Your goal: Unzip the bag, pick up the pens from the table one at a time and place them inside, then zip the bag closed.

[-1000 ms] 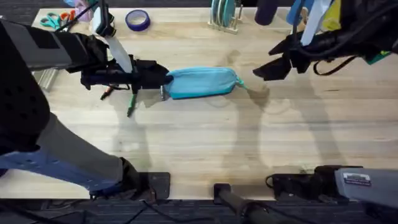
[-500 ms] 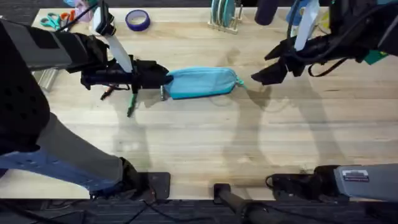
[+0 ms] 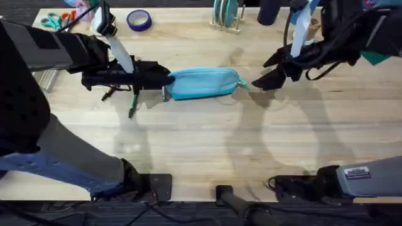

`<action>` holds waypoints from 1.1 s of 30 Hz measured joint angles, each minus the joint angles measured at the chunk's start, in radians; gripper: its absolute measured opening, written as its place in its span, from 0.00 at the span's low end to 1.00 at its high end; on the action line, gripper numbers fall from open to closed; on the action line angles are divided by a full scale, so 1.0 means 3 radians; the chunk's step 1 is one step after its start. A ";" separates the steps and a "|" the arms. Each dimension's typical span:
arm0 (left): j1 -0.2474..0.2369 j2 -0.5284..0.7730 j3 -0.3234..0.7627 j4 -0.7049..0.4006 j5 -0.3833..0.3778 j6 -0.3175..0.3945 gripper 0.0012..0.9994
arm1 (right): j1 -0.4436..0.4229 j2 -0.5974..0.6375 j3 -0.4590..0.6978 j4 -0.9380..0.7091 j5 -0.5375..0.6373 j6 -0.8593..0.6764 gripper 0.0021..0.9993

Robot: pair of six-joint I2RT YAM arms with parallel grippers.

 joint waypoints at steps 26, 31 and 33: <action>0.0000 -0.0001 0.0000 0.0000 -0.0001 -0.0003 0.04 | 0.0181 0.0280 0.0003 0.0195 -0.0226 -0.0181 0.92; 0.0000 -0.0001 0.0000 -0.0001 -0.0001 -0.0013 0.04 | 0.0212 0.0316 0.0006 0.0236 -0.0236 -0.0182 0.91; 0.0000 0.0000 0.0000 -0.0001 -0.0001 -0.0013 0.04 | 0.0212 0.0368 0.0007 0.0256 -0.0239 -0.0182 0.91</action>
